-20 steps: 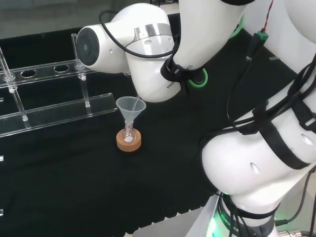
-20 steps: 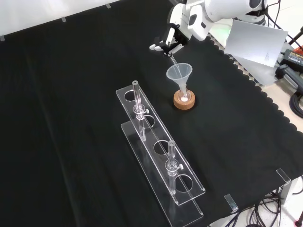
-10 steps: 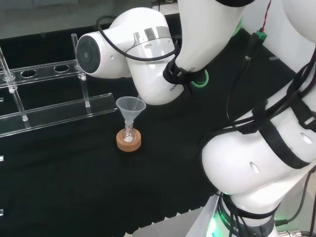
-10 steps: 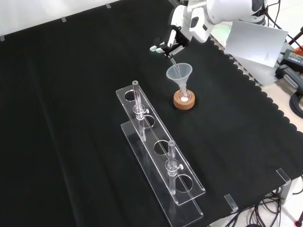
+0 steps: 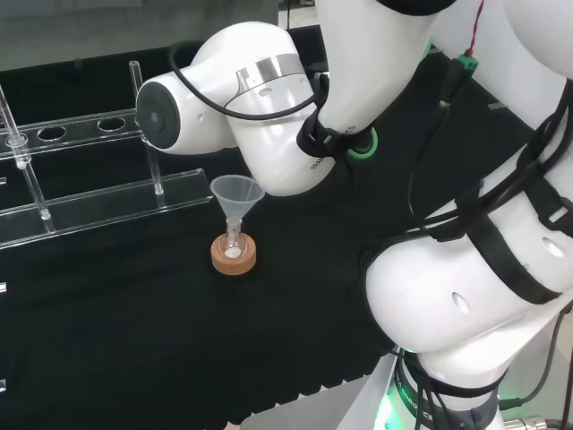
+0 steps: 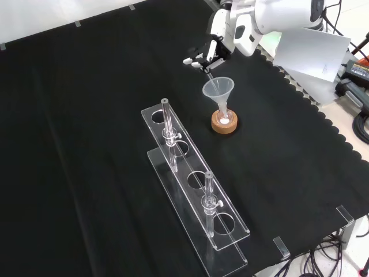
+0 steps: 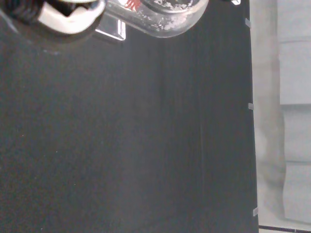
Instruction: Pour all the NaCl from the weighing funnel into the round-bottom flask.
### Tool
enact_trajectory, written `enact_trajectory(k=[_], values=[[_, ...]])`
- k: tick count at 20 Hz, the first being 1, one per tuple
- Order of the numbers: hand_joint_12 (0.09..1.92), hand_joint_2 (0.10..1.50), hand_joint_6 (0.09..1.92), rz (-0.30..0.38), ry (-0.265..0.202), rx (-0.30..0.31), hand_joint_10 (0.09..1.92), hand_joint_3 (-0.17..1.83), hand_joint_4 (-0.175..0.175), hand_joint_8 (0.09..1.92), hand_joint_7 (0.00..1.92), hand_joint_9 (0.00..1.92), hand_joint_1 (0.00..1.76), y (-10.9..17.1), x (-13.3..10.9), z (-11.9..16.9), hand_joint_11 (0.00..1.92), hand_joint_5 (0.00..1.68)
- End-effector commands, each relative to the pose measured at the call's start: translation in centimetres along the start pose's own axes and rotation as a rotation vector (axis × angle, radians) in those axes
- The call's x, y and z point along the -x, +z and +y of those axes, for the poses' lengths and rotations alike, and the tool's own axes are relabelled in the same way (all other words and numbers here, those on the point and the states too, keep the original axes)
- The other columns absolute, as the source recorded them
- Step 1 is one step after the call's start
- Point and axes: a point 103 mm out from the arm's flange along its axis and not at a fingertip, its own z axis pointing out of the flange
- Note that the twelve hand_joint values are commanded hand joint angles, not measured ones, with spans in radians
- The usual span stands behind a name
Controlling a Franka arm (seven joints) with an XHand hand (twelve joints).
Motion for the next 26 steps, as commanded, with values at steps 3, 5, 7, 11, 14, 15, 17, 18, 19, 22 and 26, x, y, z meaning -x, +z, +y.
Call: enact_trajectory(k=[3, 5, 7, 11, 14, 15, 17, 18, 19, 22, 26], values=[[1.51, 0.75, 0.49, -0.011, 0.003, -0.014, 0.16, 0.44, 0.175, 0.18, 1.64, 1.13, 1.11, -0.4, 0.1, 0.6, 0.01, 1.32], [1.51, 0.75, 0.49, -0.029, 0.000, -0.017, 0.16, 0.44, 0.175, 0.18, 1.64, 1.14, 1.11, -0.6, 0.3, 0.9, 0.01, 1.32], [1.51, 0.75, 0.49, -0.039, -0.003, -0.022, 0.16, 0.44, 0.175, 0.18, 1.64, 1.14, 1.11, -0.9, 0.5, 1.1, 0.01, 1.32], [1.51, 0.75, 0.49, -0.051, -0.012, -0.022, 0.16, 0.44, 0.175, 0.18, 1.64, 1.14, 1.11, -1.2, 0.5, 1.2, 0.01, 1.32], [1.51, 0.75, 0.49, -0.053, -0.014, -0.032, 0.16, 0.44, 0.175, 0.18, 1.65, 1.14, 1.11, -0.9, 0.6, 0.9, 0.01, 1.32], [1.51, 0.75, 0.50, -0.050, -0.014, -0.039, 0.16, 0.45, 0.175, 0.18, 1.65, 1.14, 1.11, -0.9, 0.6, 0.8, 0.01, 1.32], [1.51, 0.75, 0.50, -0.060, -0.016, -0.045, 0.16, 0.45, 0.175, 0.18, 1.65, 1.14, 1.11, -0.9, 0.6, 0.7, 0.01, 1.32], [1.51, 0.75, 0.50, -0.062, -0.015, -0.047, 0.16, 0.45, 0.175, 0.18, 1.65, 1.14, 1.11, -0.9, 0.6, 0.7, 0.01, 1.32], [1.51, 0.75, 0.50, -0.069, -0.015, -0.047, 0.16, 0.45, 0.175, 0.18, 1.65, 1.14, 1.11, -0.9, 0.5, 0.7, 0.01, 1.32], [1.51, 0.74, 0.50, -0.089, -0.012, -0.058, 0.16, 0.45, 0.175, 0.17, 1.65, 1.15, 1.11, -1.2, 0.4, 0.7, 0.01, 1.32], [1.51, 0.74, 0.50, -0.116, -0.012, -0.072, 0.16, 0.46, 0.175, 0.17, 1.65, 1.15, 1.11, -1.4, 0.3, 0.7, 0.01, 1.32]])
